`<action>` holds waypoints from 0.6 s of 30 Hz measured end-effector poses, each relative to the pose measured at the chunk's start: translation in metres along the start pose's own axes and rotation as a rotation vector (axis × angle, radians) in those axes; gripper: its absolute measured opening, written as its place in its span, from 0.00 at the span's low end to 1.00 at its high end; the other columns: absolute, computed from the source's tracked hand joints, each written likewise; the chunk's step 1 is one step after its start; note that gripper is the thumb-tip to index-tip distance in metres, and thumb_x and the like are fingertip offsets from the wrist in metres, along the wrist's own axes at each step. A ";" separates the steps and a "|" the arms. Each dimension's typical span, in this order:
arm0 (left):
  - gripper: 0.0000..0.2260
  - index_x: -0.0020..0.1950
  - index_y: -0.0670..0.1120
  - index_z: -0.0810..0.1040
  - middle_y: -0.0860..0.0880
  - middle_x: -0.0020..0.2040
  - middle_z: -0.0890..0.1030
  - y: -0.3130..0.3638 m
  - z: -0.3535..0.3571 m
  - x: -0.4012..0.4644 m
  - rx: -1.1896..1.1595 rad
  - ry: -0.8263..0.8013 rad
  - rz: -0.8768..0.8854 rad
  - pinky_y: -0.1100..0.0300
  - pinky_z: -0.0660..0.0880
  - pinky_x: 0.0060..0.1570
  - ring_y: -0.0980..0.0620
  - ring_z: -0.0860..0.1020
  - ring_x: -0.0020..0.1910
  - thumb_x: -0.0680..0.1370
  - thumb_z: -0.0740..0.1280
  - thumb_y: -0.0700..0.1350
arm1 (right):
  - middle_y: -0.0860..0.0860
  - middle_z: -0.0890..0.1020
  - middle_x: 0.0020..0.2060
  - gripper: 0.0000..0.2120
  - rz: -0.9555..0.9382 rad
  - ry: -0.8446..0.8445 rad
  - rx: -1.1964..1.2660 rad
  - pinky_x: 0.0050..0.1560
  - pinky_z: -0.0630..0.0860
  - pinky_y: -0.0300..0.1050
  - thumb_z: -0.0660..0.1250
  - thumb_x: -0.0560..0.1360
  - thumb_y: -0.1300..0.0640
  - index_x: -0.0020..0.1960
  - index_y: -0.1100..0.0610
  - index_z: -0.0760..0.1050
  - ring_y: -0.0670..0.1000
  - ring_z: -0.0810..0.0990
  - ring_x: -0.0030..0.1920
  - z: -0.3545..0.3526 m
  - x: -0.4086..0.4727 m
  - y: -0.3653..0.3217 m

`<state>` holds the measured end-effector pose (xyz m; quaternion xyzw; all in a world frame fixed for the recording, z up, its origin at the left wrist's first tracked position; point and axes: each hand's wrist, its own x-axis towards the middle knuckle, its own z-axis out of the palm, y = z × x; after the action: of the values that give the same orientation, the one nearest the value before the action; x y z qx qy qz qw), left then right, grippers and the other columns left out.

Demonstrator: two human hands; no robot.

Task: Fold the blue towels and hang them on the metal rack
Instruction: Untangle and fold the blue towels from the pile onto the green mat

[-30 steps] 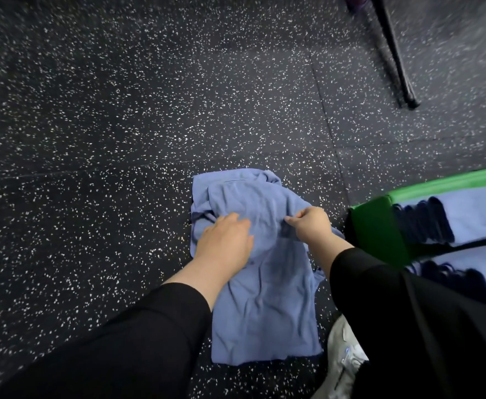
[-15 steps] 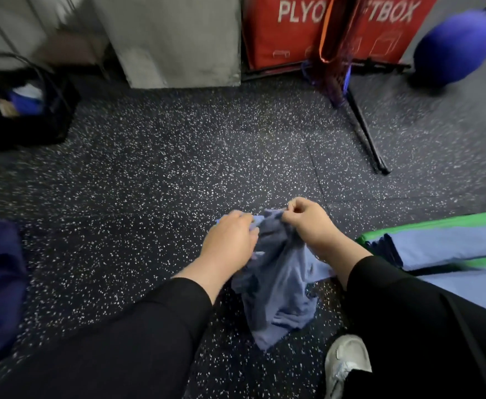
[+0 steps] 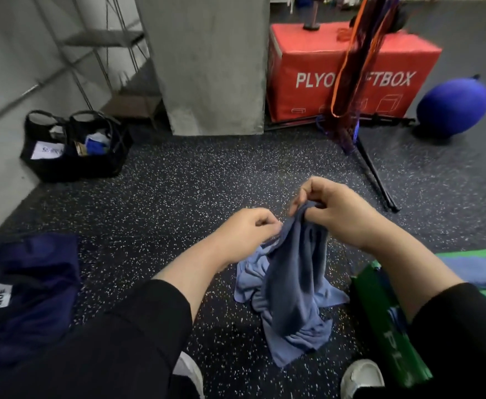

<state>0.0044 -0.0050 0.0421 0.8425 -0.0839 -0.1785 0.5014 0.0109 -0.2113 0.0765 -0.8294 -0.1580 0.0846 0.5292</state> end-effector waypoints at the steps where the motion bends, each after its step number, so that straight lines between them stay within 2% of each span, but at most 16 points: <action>1: 0.06 0.47 0.50 0.81 0.54 0.49 0.85 0.000 0.000 0.000 -0.011 0.031 0.010 0.55 0.76 0.57 0.60 0.81 0.48 0.82 0.67 0.48 | 0.54 0.86 0.46 0.16 -0.013 -0.008 -0.014 0.57 0.78 0.46 0.59 0.72 0.78 0.47 0.58 0.72 0.51 0.84 0.49 0.001 -0.001 -0.001; 3: 0.03 0.50 0.51 0.81 0.55 0.48 0.85 0.001 0.001 0.003 -0.100 0.047 0.015 0.58 0.76 0.55 0.64 0.81 0.46 0.82 0.68 0.48 | 0.54 0.87 0.46 0.16 -0.025 -0.019 -0.027 0.57 0.77 0.47 0.59 0.71 0.78 0.48 0.59 0.72 0.53 0.84 0.50 0.005 -0.001 -0.003; 6: 0.09 0.61 0.52 0.82 0.55 0.53 0.86 0.004 0.001 0.005 -0.183 -0.090 -0.024 0.58 0.77 0.59 0.60 0.82 0.54 0.81 0.68 0.50 | 0.54 0.87 0.46 0.17 -0.027 -0.023 -0.006 0.57 0.77 0.46 0.59 0.71 0.77 0.48 0.57 0.72 0.52 0.85 0.50 0.007 0.003 -0.003; 8: 0.09 0.58 0.46 0.84 0.56 0.46 0.86 0.006 0.000 0.007 -0.184 -0.146 -0.034 0.62 0.76 0.51 0.61 0.82 0.45 0.82 0.68 0.48 | 0.53 0.86 0.47 0.18 -0.031 -0.008 0.004 0.57 0.78 0.49 0.59 0.71 0.77 0.48 0.55 0.72 0.53 0.85 0.51 0.005 0.008 -0.003; 10: 0.08 0.52 0.43 0.84 0.55 0.37 0.81 0.006 -0.002 0.012 -0.099 -0.066 0.001 0.59 0.72 0.42 0.60 0.75 0.36 0.82 0.68 0.46 | 0.51 0.86 0.47 0.19 -0.039 0.017 -0.054 0.55 0.77 0.50 0.61 0.70 0.75 0.48 0.52 0.74 0.52 0.84 0.50 0.002 0.012 0.000; 13: 0.07 0.45 0.45 0.83 0.51 0.34 0.79 0.002 -0.006 0.020 -0.074 0.100 0.030 0.55 0.71 0.38 0.53 0.73 0.33 0.80 0.71 0.47 | 0.48 0.85 0.47 0.17 0.023 -0.002 -0.094 0.49 0.76 0.50 0.66 0.72 0.69 0.52 0.48 0.77 0.48 0.81 0.45 0.000 0.018 0.010; 16: 0.06 0.43 0.46 0.82 0.56 0.28 0.76 0.005 -0.012 0.024 -0.064 0.176 0.021 0.62 0.67 0.26 0.58 0.70 0.25 0.78 0.74 0.47 | 0.49 0.86 0.51 0.15 0.155 -0.093 -0.018 0.56 0.79 0.54 0.75 0.74 0.55 0.59 0.46 0.79 0.49 0.84 0.50 0.001 0.021 0.018; 18: 0.05 0.45 0.45 0.82 0.54 0.29 0.78 0.010 -0.014 0.026 -0.102 0.197 0.042 0.67 0.62 0.21 0.60 0.69 0.22 0.78 0.74 0.45 | 0.53 0.87 0.50 0.13 0.216 -0.121 0.063 0.57 0.80 0.59 0.74 0.75 0.46 0.57 0.49 0.81 0.54 0.85 0.52 0.002 0.022 0.016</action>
<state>0.0337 -0.0067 0.0512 0.8274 -0.0426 -0.0882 0.5529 0.0335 -0.2078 0.0613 -0.8180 -0.0969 0.1959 0.5321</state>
